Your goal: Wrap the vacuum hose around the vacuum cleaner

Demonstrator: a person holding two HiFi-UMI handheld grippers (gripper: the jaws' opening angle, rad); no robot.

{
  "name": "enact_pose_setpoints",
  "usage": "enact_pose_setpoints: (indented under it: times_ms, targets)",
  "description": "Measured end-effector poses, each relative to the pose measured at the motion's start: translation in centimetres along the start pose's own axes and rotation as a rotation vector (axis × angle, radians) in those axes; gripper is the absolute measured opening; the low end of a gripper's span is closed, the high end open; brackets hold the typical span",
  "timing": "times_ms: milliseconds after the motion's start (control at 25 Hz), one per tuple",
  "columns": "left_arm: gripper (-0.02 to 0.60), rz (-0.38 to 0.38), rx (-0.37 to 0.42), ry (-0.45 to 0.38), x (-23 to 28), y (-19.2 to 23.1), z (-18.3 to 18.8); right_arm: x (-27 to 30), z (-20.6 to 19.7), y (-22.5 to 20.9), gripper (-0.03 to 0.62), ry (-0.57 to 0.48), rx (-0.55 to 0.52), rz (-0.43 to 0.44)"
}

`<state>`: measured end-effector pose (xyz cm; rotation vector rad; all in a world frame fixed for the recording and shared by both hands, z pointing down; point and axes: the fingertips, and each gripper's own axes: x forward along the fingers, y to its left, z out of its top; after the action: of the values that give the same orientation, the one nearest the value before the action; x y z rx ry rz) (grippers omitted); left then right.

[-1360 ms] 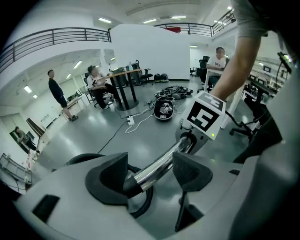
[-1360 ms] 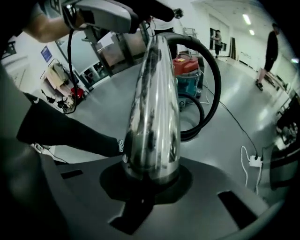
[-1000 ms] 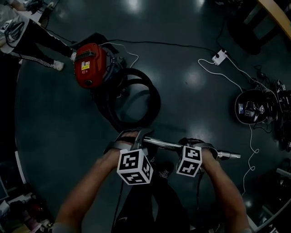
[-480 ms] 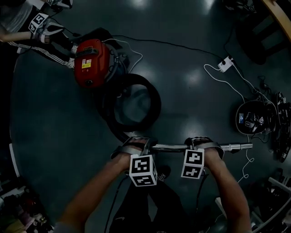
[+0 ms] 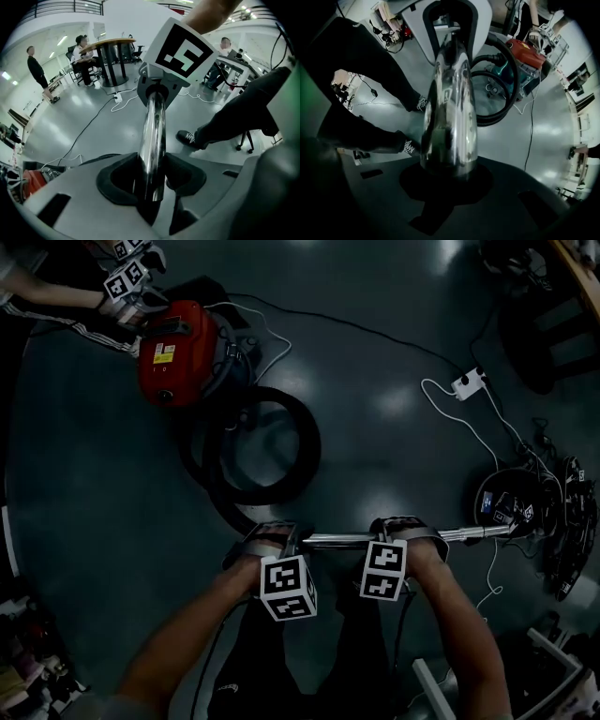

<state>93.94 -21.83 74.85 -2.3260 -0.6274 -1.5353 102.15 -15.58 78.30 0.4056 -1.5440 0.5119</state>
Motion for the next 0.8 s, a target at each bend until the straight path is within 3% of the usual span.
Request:
enact_pose_setpoints:
  times_ms: [280, 440, 800]
  targets:
    - [0.187, 0.076, -0.151, 0.072, 4.5, 1.5, 1.4, 3.4, -3.0, -4.1, 0.052, -0.036, -0.123, -0.099]
    - [0.187, 0.154, -0.185, 0.095, 7.6, 3.5, 1.5, 6.5, -3.7, -7.1, 0.052, -0.093, -0.190, -0.157]
    - [0.187, 0.188, -0.309, 0.094, 18.0, 7.2, -4.9, 18.4, -1.1, -13.0, 0.052, -0.125, -0.345, -0.158]
